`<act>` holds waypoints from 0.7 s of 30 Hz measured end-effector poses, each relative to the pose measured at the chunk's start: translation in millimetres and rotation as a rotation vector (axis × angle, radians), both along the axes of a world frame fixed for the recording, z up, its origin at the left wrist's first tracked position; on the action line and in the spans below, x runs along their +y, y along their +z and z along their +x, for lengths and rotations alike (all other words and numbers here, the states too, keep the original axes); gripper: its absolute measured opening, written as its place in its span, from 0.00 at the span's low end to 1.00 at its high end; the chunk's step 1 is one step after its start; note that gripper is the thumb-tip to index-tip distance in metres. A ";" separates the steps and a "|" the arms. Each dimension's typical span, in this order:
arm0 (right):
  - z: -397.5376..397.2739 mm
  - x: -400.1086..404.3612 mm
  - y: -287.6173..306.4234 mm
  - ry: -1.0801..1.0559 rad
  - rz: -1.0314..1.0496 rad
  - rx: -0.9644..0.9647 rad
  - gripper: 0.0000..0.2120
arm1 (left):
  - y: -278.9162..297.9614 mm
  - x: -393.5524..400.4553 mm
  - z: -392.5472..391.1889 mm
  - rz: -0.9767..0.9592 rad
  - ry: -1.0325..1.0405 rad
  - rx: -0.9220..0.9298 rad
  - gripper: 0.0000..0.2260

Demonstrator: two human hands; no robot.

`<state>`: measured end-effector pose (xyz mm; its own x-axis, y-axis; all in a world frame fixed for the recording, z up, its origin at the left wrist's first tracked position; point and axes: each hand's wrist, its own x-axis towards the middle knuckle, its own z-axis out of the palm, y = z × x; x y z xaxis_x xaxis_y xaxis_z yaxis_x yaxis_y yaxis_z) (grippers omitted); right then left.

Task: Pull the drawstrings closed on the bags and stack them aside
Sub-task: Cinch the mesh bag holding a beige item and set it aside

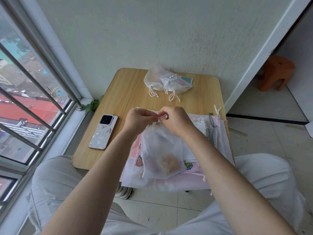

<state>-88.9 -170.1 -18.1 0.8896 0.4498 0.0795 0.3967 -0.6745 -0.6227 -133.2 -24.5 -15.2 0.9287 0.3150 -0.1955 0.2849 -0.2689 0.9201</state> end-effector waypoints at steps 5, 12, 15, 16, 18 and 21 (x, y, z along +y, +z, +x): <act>0.8 0.4 -0.5 0.020 -0.034 0.017 0.07 | -1.1 0.1 -1.2 -0.024 -0.011 -0.004 0.04; 7.5 -7.1 7.2 0.093 -0.067 0.180 0.05 | -7.3 3.9 -1.1 0.156 -0.156 -0.048 0.05; 10.3 -12.8 11.1 0.098 0.066 0.422 0.04 | -7.3 4.2 -2.2 0.259 -0.190 -0.145 0.06; 10.8 -14.8 10.6 0.097 0.151 0.527 0.05 | -7.6 3.2 -3.0 0.272 -0.188 -0.183 0.06; 12.2 -18.5 6.6 0.092 0.335 0.752 0.08 | -9.6 0.8 -4.5 0.276 -0.168 -0.249 0.07; 13.1 -21.0 0.7 0.039 0.499 0.991 0.09 | -17.3 -1.5 -6.5 0.366 -0.129 -0.301 0.06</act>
